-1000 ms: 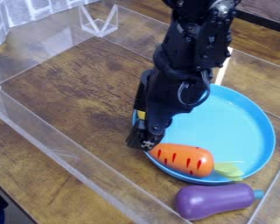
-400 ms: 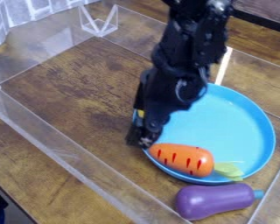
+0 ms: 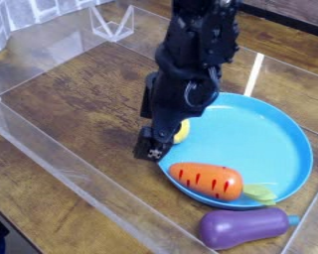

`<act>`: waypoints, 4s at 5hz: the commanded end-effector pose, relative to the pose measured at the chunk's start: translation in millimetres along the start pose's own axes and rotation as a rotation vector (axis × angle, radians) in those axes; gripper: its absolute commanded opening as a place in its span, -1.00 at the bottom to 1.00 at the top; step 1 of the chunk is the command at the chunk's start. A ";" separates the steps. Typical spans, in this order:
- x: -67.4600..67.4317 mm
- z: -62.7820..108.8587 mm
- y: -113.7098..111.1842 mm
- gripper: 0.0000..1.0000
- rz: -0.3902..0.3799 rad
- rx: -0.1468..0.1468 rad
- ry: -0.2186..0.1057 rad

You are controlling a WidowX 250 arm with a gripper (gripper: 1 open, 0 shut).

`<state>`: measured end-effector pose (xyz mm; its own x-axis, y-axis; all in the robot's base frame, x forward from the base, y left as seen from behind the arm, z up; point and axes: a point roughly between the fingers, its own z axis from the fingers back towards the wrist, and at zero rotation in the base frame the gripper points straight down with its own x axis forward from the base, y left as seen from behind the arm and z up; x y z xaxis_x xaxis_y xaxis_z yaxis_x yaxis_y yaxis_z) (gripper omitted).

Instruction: Put the carrot on the blue tray

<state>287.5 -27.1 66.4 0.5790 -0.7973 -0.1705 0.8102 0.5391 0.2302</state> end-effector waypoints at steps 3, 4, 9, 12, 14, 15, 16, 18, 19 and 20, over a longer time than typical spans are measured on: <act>8.1 -6.6 5.4 1.00 0.018 0.035 -0.021; 8.8 -5.1 8.7 1.00 0.016 0.039 -0.012; 11.4 1.6 18.2 1.00 0.025 0.055 0.031; 12.9 -10.6 16.8 1.00 0.040 0.053 0.032; 7.9 -6.5 25.5 1.00 0.054 0.059 0.056; 5.0 -8.8 30.4 1.00 0.066 0.054 0.071; 9.6 -12.7 31.3 1.00 0.061 0.061 0.067; 15.0 -12.4 38.6 1.00 0.068 0.078 0.061; 16.3 -11.9 43.4 1.00 0.075 0.086 0.058; 16.6 -14.1 47.1 1.00 0.077 0.084 0.043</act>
<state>325.3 -15.3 46.8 0.6180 -0.7508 -0.2333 0.7813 0.5535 0.2885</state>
